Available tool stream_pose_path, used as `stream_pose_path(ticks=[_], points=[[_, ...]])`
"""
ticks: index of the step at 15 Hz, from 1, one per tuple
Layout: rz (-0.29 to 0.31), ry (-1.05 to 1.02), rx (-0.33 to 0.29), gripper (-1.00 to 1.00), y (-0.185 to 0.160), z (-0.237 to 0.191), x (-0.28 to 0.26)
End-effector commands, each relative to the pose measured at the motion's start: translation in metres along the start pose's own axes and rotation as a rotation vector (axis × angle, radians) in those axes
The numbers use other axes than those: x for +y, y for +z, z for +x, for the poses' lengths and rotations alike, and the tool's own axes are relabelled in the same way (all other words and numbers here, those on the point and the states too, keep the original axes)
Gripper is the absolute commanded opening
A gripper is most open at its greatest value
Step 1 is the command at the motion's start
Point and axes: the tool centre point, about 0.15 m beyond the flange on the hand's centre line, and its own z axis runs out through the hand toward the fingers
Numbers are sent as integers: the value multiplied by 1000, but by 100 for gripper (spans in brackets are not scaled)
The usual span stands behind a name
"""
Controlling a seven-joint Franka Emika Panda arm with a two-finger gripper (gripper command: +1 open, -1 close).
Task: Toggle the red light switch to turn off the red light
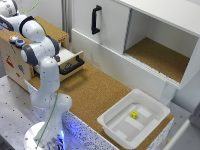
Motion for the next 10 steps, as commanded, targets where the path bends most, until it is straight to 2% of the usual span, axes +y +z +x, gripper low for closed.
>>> stream_pose_path(ticks=[1,10], points=[[-46,-24,-142,-100,2,59,-6],[-36,-14,-203,-100,58,45,-7]])
